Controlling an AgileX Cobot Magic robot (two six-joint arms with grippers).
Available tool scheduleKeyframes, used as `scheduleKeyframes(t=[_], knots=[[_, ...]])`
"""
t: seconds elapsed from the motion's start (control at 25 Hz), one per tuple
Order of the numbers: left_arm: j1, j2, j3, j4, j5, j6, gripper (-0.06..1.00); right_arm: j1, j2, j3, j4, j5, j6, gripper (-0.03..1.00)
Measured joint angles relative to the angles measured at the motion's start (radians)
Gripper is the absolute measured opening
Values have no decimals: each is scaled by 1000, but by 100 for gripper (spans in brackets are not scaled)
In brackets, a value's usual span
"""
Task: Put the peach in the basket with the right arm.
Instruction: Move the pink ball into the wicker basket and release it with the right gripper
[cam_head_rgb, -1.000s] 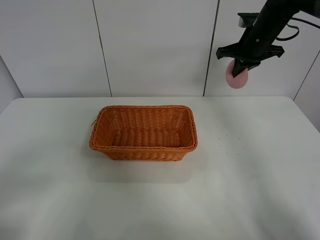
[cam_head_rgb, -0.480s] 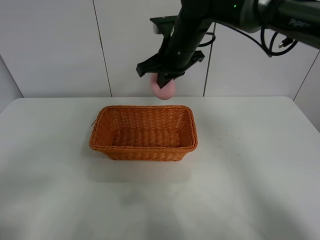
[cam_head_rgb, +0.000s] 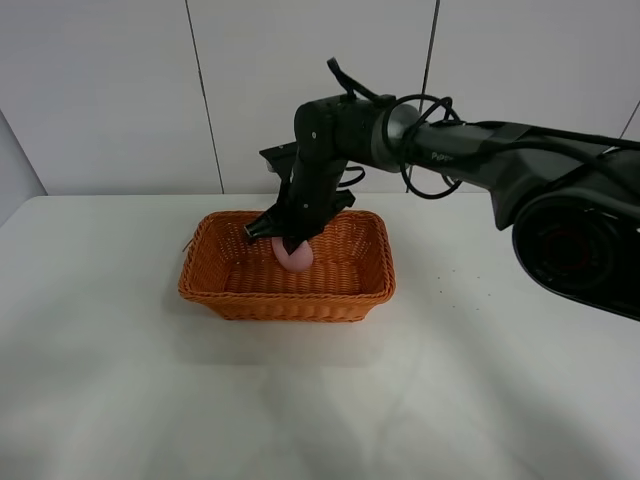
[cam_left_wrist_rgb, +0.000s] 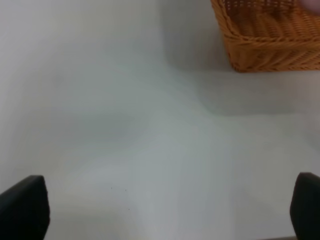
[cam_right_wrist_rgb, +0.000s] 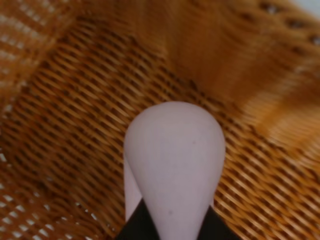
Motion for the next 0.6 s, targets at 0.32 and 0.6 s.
scheduleKeyframes(t=[0.32,0.6], knots=[[0,0,0,0,0,0,99,1,32,0,1,6,38,35],[0,0,0,0,0,0,99,1,9,-25,2,70,39,68]])
